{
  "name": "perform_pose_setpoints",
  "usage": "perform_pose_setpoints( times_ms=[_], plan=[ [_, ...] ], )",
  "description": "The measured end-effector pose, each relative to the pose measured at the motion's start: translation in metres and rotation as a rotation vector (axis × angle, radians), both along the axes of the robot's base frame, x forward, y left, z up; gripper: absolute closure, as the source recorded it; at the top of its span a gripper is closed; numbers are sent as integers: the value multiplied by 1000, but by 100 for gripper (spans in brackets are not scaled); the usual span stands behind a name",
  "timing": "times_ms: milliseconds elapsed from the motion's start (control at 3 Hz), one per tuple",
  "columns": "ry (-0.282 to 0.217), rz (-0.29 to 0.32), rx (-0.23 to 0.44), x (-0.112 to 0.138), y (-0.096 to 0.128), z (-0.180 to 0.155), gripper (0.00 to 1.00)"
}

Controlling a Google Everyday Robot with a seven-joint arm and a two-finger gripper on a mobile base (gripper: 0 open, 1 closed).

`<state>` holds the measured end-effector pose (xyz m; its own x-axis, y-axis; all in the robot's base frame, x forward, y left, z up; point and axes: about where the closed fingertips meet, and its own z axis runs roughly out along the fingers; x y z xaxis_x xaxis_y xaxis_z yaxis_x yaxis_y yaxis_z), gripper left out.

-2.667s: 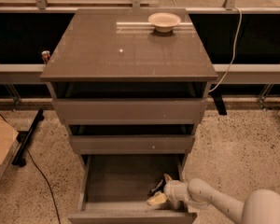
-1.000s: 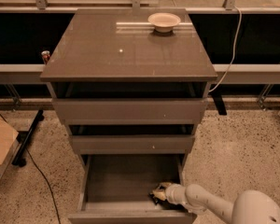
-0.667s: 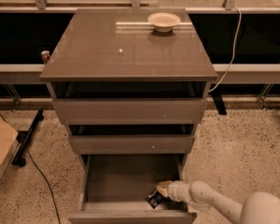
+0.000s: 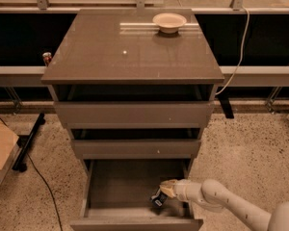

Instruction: Pick rxbar blueberry from bottom drawer and place on counter

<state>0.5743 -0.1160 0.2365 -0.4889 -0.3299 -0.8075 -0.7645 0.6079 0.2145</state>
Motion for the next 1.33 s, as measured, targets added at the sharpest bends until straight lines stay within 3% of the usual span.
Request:
perform_pose_setpoints(
  times_ms=[333, 667, 1333],
  plan=[
    [-28, 50, 44, -11, 1, 49, 100],
    [-81, 121, 42, -24, -2, 112, 100],
    [-237, 296, -12, -36, 7, 256, 100]
  ],
)
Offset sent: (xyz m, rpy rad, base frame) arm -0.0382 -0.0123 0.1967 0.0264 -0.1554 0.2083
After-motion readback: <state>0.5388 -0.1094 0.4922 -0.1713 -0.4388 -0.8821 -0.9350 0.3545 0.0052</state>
